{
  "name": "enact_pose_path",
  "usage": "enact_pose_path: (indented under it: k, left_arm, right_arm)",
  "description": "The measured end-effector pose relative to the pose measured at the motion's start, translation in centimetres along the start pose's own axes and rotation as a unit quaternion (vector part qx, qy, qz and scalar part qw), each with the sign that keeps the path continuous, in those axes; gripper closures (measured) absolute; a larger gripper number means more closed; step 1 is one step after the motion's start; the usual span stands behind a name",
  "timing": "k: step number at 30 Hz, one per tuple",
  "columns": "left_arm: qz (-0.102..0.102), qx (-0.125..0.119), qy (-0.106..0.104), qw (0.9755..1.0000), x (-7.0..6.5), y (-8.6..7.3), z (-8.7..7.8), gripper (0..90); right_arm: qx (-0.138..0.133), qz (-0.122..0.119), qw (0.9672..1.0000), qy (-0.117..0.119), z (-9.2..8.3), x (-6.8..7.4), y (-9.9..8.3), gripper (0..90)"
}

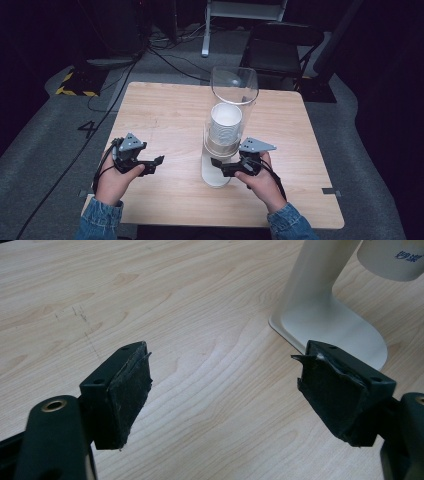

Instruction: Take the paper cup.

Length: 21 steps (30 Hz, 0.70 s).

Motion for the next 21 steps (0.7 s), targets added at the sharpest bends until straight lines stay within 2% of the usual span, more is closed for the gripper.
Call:
enact_pose_path:
  k: [4, 7, 17, 21]
  left_arm:
    - [0.006, 0.004, -0.001, 1.0000, 0.1, 0.0, 0.1, 20.8]
    - [0.000, 0.003, -0.003, 1.0000, -0.1, -0.1, 0.3, 20.8]
    - [0.005, 0.008, -0.004, 0.9999, 0.0, -0.2, 0.4, 20.8]
    - [0.002, 0.008, -0.005, 1.0000, 0.0, -0.3, 0.4, 20.8]
  right_arm:
    - [-0.031, -0.001, 0.9993, -0.019, 0.1, -0.2, 0.5, 28.0]
    - [-0.040, -0.011, 0.9989, -0.023, 0.1, -0.2, 0.7, 28.1]
    - [-0.058, -0.010, 0.9979, -0.027, 0.1, -0.1, 1.3, 27.4]
    - [-0.054, -0.013, 0.9981, -0.027, 0.0, -0.1, 1.2, 30.3]
Point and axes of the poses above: each handheld gripper's, and its own axes: z roughly forward along the jaws, y roughly out of its top, x roughly to its left, the point moved 10 cm from there along z, roughly forward along the jaws, and after that the axes turned 14 degrees about -y, right-handed, at the moved point
